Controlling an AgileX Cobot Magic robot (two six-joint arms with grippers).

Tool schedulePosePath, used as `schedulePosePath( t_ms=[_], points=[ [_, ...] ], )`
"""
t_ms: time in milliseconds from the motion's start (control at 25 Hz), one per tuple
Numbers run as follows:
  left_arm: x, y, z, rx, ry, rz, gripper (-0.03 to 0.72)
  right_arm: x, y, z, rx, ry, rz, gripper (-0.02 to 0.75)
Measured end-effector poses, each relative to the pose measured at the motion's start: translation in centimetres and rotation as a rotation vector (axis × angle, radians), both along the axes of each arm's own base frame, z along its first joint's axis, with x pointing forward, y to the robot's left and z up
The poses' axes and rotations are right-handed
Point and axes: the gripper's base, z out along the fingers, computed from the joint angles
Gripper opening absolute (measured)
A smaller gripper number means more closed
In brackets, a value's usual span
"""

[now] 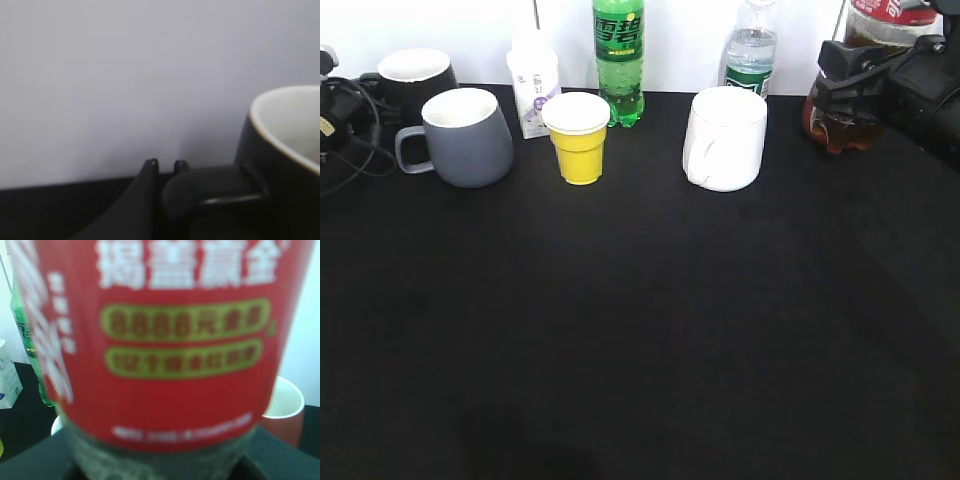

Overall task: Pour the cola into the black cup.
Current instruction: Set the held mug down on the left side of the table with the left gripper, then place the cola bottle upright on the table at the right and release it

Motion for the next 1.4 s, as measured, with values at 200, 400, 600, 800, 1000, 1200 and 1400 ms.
schedulePosePath(
  t_ms=[200,400,600,800,1000,1200,1400],
  points=[
    [0.0,0.0,0.0,-0.031,0.035,0.005,0.259,0.0,0.0,0.0,-0.001,0.000,0.000,0.371],
    [-2.1,-0.2,0.6,-0.033,0.055,-0.005,0.293,0.0,0.0,0.0,-0.001,0.000,0.000,0.371],
    [-7.7,-0.8,3.2,0.002,0.090,-0.014,0.294,0.1,-0.5,0.0,0.008,-0.003,-0.022,0.371],
    [-18.0,-1.8,8.6,0.015,0.054,-0.013,0.294,1.3,-6.3,0.3,0.020,-0.029,-0.205,0.377],
    [-22.4,-1.8,14.6,0.023,0.004,0.041,0.294,3.4,-11.4,-4.0,0.000,-0.027,-0.325,0.379],
    [-22.7,-2.3,14.8,0.022,0.015,-0.011,0.294,8.1,-11.7,-9.2,-0.015,0.003,-0.259,0.379],
    [-22.7,-2.4,15.0,0.019,-0.011,-0.024,0.294,9.2,-11.7,-11.6,-0.009,-0.003,-0.251,0.383]
  ],
)
